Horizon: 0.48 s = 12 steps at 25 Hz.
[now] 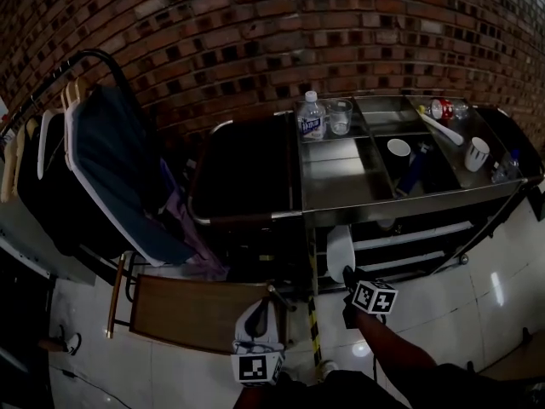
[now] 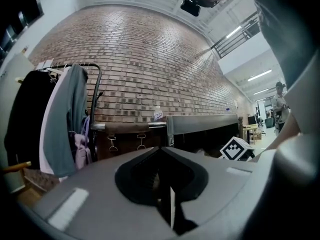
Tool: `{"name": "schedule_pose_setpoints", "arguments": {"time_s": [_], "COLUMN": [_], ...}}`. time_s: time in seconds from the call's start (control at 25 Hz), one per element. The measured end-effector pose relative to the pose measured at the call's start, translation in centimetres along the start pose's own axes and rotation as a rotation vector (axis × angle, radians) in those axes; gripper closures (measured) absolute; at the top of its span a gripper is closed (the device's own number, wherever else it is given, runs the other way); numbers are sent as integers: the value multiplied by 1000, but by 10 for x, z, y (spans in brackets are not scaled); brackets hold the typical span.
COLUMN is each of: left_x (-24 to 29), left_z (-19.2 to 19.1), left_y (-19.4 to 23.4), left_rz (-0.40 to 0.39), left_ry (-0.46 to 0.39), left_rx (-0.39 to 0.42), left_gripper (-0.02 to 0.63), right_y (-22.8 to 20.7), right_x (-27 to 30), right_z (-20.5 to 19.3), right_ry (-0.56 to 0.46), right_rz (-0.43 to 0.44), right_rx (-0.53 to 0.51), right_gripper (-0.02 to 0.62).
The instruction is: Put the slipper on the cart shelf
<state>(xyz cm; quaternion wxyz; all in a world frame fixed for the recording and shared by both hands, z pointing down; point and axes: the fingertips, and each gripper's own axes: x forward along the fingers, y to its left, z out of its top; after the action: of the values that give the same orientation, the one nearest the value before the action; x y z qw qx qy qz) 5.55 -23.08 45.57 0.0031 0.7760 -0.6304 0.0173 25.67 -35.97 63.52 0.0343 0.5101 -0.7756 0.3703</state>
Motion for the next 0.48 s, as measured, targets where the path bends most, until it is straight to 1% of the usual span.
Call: {"name": "schedule_pose_setpoints", "arguments": {"time_s": [0.16, 0.28, 0.36, 0.48], "left_x": [0, 2, 3, 6], "left_z": [-8, -7, -7, -7], "left_y": [9, 13, 14, 14], "left_rz": [20, 22, 19, 14], "left_ry": [28, 17, 12, 15], "left_rx": [-13, -11, -11, -18], "left_gripper": [583, 583, 583, 583], "right_y": [-4, -9, -14, -24], "right_x": [20, 34, 41, 47], "right_z": [9, 17, 20, 22], "right_ry": [5, 13, 15, 8], "right_rz": [-5, -11, -17, -53], "right_rx": [45, 57, 90, 98], "right_gripper": [554, 552, 547, 525]}}
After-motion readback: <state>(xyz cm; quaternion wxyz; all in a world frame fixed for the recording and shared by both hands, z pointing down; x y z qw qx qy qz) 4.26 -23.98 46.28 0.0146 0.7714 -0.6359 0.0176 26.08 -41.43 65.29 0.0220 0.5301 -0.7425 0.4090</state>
